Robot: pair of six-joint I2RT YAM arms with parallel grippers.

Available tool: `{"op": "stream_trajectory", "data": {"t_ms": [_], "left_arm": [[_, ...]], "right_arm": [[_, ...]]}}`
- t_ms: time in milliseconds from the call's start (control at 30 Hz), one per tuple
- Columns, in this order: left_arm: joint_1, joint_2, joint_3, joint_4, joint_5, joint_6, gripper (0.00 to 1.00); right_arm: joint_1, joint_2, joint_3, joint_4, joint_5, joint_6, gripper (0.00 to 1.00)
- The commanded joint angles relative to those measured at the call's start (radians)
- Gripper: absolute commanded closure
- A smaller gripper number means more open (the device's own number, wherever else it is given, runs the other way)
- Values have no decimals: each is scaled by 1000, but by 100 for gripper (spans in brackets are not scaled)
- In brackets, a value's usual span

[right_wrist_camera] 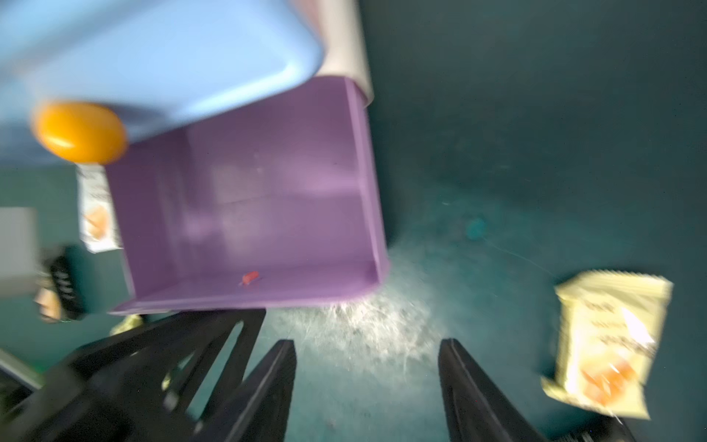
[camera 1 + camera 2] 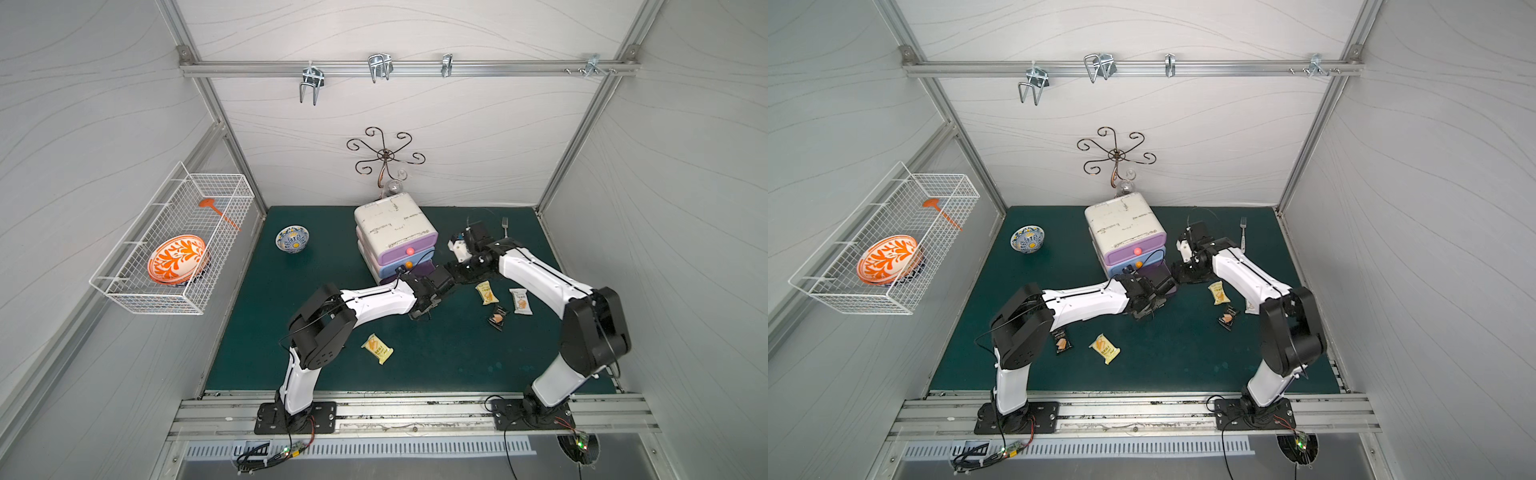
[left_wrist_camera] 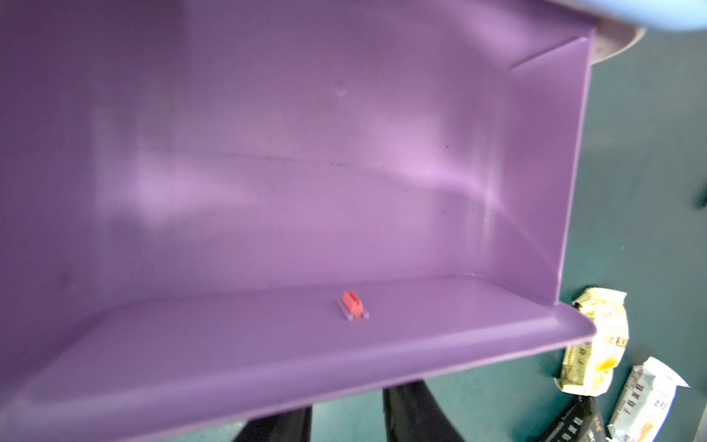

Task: Take the cookies out of the drawer
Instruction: Close the drawer in the storage box.

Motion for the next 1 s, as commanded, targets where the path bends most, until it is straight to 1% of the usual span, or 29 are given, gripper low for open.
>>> {"op": "stream_trajectory", "data": {"t_ms": [0,33,100,233,300,400,500,533,567,600,633,733,800,867,967], "left_arm": [[4,-41,30,89,52,77,63],[-1,-68,31,111,89,104,62],[-10,-119,40,103,157,135,58],[-14,-206,53,47,300,167,50],[-12,-252,76,-14,328,209,48],[9,-317,145,-92,321,294,47],[104,-316,283,-181,333,394,48],[145,-298,337,-199,352,437,49],[178,-281,387,-223,343,457,50],[214,-270,415,-215,351,481,51],[252,-253,453,-186,392,515,51],[333,-153,596,-253,454,585,53],[351,-94,675,-308,425,649,54],[373,-51,702,-327,399,684,55],[408,-21,680,-320,357,715,57]], "right_arm": [[-87,-98,-73,-41,-155,123,35],[-110,-117,-102,-23,-213,156,35],[-136,-142,-156,7,-272,230,35],[-144,-186,-285,141,-384,355,37],[-148,-211,-350,209,-425,420,38],[-146,-269,-463,340,-475,535,44],[-134,-324,-606,539,-475,692,59],[-126,-336,-652,618,-469,753,66],[-113,-342,-693,698,-459,802,71],[-95,-343,-717,744,-440,829,77],[-65,-340,-726,765,-406,837,85],[29,-326,-737,810,-301,851,90],[70,-314,-777,888,-243,905,91],[106,-289,-807,936,-177,940,95],[135,-211,-815,1009,-146,965,98]]}}
